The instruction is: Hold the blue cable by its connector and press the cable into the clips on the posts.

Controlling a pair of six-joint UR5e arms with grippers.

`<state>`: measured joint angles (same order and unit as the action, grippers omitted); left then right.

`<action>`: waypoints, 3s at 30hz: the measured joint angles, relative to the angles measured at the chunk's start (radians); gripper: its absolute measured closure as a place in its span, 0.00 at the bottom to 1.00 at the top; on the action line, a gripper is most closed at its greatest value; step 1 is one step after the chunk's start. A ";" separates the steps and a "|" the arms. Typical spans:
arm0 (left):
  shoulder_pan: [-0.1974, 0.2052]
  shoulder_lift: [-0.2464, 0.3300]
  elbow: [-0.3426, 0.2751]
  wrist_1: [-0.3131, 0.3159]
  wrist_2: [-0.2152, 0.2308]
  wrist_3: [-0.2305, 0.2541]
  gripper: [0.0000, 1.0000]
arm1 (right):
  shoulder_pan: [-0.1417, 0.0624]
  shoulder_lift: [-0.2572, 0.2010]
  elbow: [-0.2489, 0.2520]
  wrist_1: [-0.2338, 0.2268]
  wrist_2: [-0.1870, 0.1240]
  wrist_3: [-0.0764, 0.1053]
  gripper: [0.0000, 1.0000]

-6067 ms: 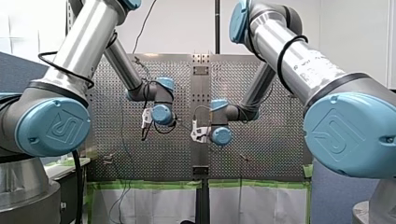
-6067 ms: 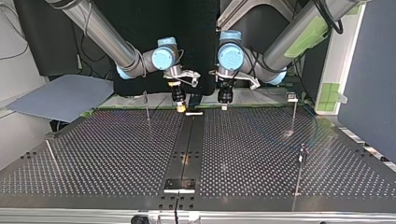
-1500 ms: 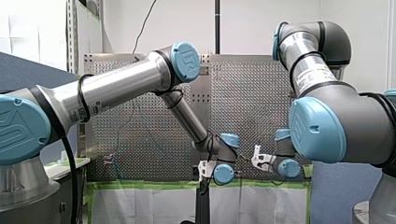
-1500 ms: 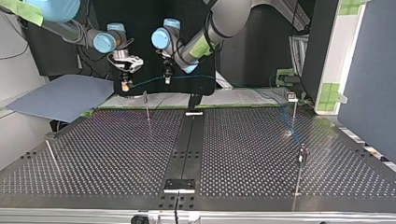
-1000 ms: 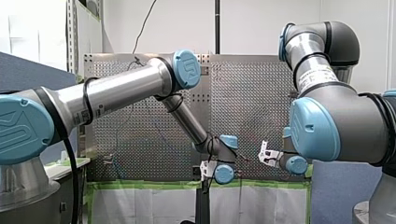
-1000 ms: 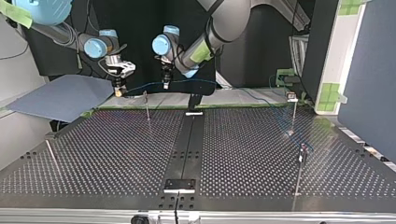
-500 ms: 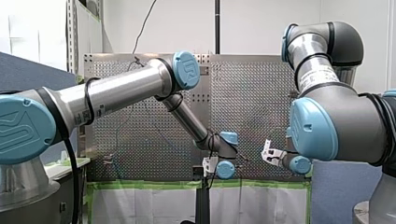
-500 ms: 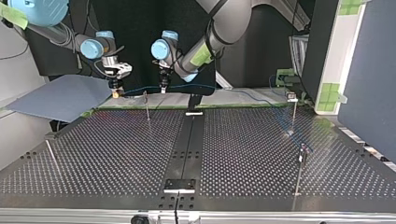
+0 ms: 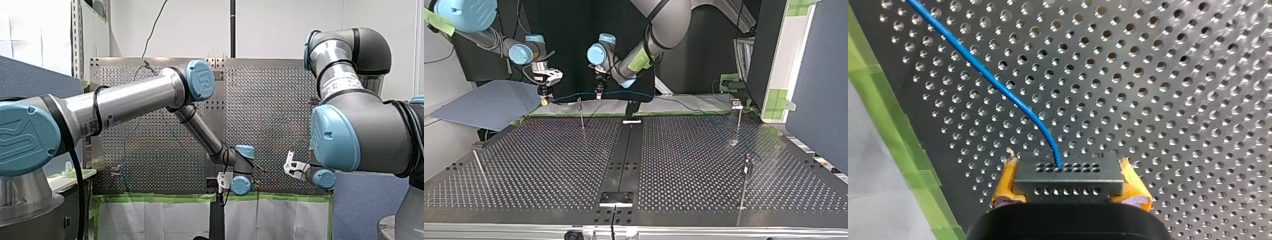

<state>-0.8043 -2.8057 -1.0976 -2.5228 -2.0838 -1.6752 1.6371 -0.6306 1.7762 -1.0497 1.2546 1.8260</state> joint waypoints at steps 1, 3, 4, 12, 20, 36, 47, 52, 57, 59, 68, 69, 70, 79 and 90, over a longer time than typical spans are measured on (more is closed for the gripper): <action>0.000 -0.005 0.007 0.000 0.002 -0.002 1.00 | -0.001 0.002 -0.002 0.000 0.000 -0.001 1.00; 0.001 -0.013 0.023 -0.004 0.005 -0.005 1.00 | -0.003 0.005 -0.006 -0.001 0.000 -0.001 1.00; 0.001 -0.015 0.029 -0.007 0.005 -0.006 1.00 | -0.003 0.006 -0.008 -0.001 0.000 -0.002 1.00; 0.007 -0.018 0.056 -0.023 0.012 -0.010 1.00 | -0.015 0.009 -0.018 -0.004 0.001 0.001 1.00; 0.009 -0.019 0.071 -0.031 0.012 -0.008 1.00 | -0.026 0.010 -0.037 -0.001 -0.003 0.005 1.00; 0.016 -0.019 0.093 -0.033 0.016 -0.006 1.00 | -0.027 0.011 -0.059 0.000 -0.010 0.006 1.00; 0.024 -0.019 0.124 -0.055 0.028 -0.007 1.00 | -0.030 0.012 -0.073 0.003 -0.011 0.006 1.00; 0.028 -0.019 0.140 -0.071 0.031 -0.007 1.00 | -0.030 0.011 -0.087 0.013 -0.018 0.006 1.00; 0.030 -0.019 0.163 -0.088 0.035 -0.006 1.00 | -0.029 0.012 -0.104 0.023 -0.027 0.006 1.00; 0.031 -0.019 0.174 -0.097 0.035 -0.006 1.00 | -0.028 0.012 -0.112 0.028 -0.028 0.006 1.00; 0.041 -0.020 0.237 -0.154 0.034 0.001 1.00 | -0.022 0.012 -0.148 0.056 -0.041 0.006 1.00; 0.043 -0.020 0.242 -0.159 0.034 0.001 1.00 | -0.021 0.012 -0.152 0.057 -0.042 0.007 1.00; 0.044 -0.020 0.246 -0.162 0.034 0.001 1.00 | -0.021 0.012 -0.155 0.058 -0.043 0.008 1.00; 0.082 -0.020 0.266 -0.199 0.041 0.002 1.00 | -0.011 0.020 -0.194 0.076 -0.041 0.014 1.00; 0.091 -0.070 0.285 -0.272 0.054 0.014 1.00 | 0.006 0.072 -0.275 0.165 -0.038 -0.011 1.00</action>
<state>-0.7135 -2.8754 -0.8123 -2.7944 -2.0302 -1.6614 1.6431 -0.5584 1.5016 -0.8843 1.2169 1.8149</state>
